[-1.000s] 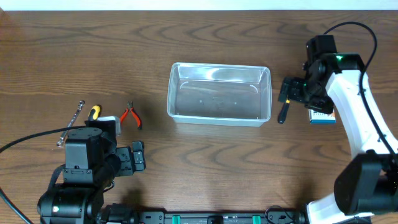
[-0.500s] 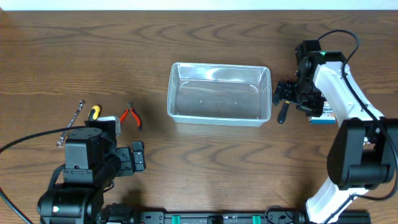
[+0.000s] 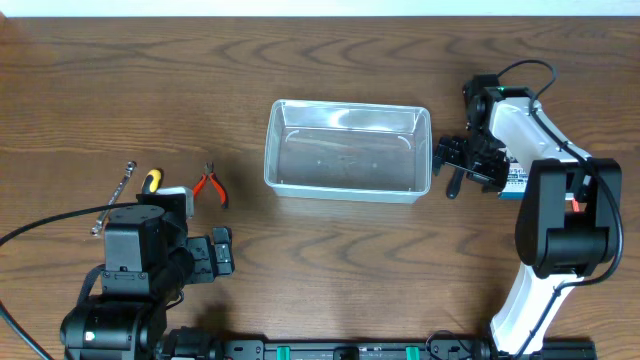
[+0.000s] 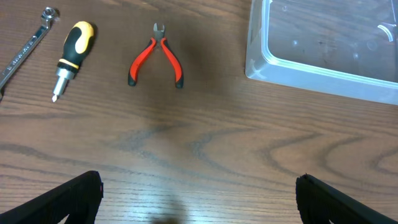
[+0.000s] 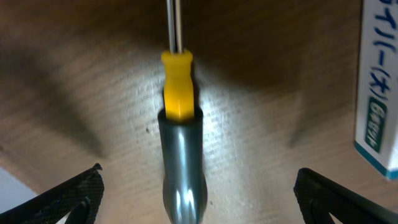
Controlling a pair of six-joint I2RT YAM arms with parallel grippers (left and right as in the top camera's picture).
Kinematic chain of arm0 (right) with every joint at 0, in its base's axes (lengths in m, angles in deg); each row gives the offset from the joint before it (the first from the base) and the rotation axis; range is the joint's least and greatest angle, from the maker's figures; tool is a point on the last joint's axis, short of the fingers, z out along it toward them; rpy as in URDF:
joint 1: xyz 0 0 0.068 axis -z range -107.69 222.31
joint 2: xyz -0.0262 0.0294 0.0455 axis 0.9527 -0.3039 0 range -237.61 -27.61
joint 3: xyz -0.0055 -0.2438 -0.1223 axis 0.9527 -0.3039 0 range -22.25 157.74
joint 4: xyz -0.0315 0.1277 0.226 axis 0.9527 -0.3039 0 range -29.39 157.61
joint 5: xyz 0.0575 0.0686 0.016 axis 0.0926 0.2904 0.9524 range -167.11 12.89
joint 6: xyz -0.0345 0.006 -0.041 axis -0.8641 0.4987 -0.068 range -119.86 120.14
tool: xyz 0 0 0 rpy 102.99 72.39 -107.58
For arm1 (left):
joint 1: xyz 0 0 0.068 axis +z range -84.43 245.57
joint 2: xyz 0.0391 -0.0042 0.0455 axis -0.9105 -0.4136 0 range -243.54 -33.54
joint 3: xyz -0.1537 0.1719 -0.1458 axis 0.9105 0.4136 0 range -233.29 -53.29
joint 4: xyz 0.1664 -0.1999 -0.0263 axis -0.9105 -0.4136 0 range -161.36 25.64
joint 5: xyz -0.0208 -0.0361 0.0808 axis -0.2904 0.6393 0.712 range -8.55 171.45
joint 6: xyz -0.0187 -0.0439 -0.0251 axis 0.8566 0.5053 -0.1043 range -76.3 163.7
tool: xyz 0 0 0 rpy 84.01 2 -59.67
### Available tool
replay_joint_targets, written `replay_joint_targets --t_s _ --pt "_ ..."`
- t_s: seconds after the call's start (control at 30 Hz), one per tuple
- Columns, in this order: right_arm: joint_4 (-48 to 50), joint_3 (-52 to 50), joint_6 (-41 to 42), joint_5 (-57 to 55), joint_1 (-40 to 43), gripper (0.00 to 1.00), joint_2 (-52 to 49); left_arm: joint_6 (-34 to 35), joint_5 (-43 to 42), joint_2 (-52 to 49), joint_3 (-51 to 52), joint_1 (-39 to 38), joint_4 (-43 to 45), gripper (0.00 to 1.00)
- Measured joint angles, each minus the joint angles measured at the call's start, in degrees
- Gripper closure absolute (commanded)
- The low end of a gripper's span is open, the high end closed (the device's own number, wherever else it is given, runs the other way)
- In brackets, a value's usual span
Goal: Pack container
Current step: 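Move right gripper to the black-yellow screwdriver and grasp it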
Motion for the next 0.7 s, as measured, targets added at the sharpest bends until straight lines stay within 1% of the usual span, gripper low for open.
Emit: replay_joint_targets --t_s 0.5,0.53,0.6,0.7 --pt "4.17 -1.31 0.87 -0.33 0.0 0.01 -0.83 0.0 0.0 0.0 0.0 0.0 0.0 0.02" --pt "4.59 -1.66 0.87 -0.24 0.0 0.02 -0.66 0.0 0.02 -0.02 0.0 0.0 0.0 0.02" --pt "5.42 -2.38 0.87 0.11 0.0 0.07 -0.24 0.0 0.0 0.0 0.0 0.0 0.0 0.02" --pt "6.01 -2.97 1.07 1.09 0.0 0.19 -0.02 0.0 0.0 0.0 0.0 0.0 0.0 0.02"
